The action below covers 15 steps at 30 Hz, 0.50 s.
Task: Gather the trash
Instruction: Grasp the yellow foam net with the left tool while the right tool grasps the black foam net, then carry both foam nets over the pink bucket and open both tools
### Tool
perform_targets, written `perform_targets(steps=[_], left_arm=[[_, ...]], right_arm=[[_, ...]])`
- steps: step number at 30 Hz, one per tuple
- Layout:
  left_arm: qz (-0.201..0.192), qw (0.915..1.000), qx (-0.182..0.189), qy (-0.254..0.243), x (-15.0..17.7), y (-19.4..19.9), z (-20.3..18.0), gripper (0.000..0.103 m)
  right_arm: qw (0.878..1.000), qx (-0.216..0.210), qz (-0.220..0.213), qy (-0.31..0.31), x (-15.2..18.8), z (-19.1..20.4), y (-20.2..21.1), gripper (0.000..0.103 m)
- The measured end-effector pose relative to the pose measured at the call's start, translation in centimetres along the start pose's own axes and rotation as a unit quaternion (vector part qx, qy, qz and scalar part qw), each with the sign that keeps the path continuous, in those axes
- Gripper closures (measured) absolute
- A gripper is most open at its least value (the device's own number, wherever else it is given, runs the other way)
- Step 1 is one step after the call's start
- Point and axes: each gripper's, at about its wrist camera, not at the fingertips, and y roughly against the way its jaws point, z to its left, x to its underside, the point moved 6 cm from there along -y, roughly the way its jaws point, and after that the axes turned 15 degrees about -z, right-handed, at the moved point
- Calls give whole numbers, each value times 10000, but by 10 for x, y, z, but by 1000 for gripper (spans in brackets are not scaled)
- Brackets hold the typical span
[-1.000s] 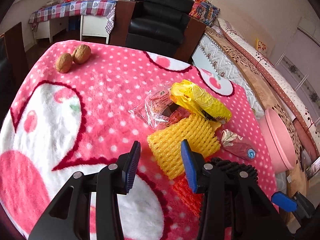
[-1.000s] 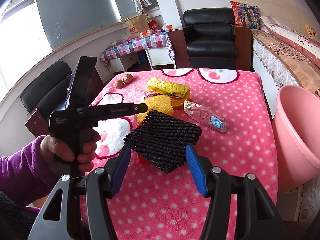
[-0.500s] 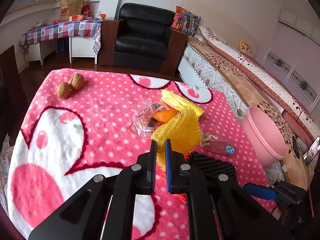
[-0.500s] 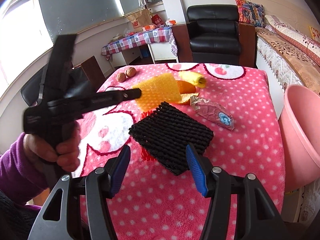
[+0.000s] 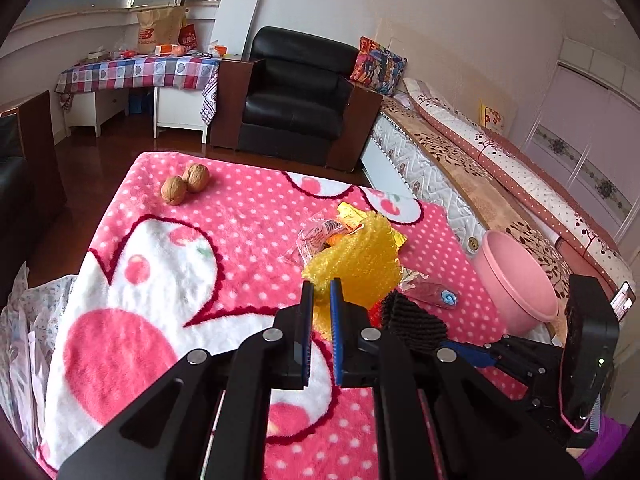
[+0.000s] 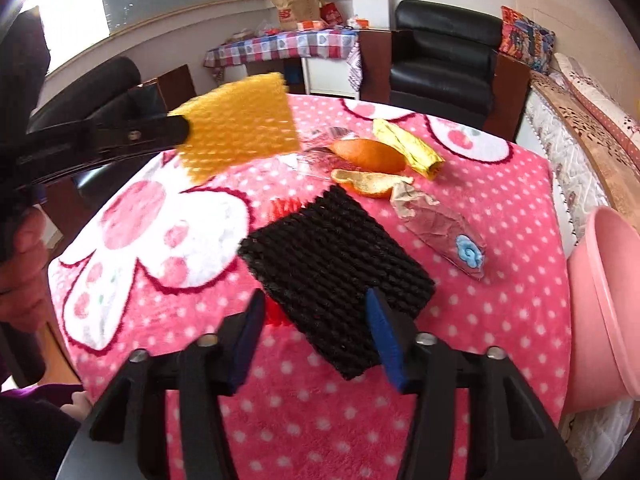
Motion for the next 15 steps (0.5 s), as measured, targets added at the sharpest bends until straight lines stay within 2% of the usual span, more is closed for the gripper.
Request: perform_targets(steps=[1,3,10,15], left_arm=[[-18,10000,-5,-11,1,3,0,96],[-52,10000,1,-28,1,7,-2,96],[-223,9996,103,-163,-2,20,-15,96],[-318,9990,142,-264,-5,26,-27,96]], right_arm=[[10000,37,-26,-78,0,-4,2,80],[9994,-45,-89,-333,-2,-9,9,91],[9921,-414,-473,-1084,-17,-15,48,92],[9836,-522,-714,-1572,-23,-20,71,92]])
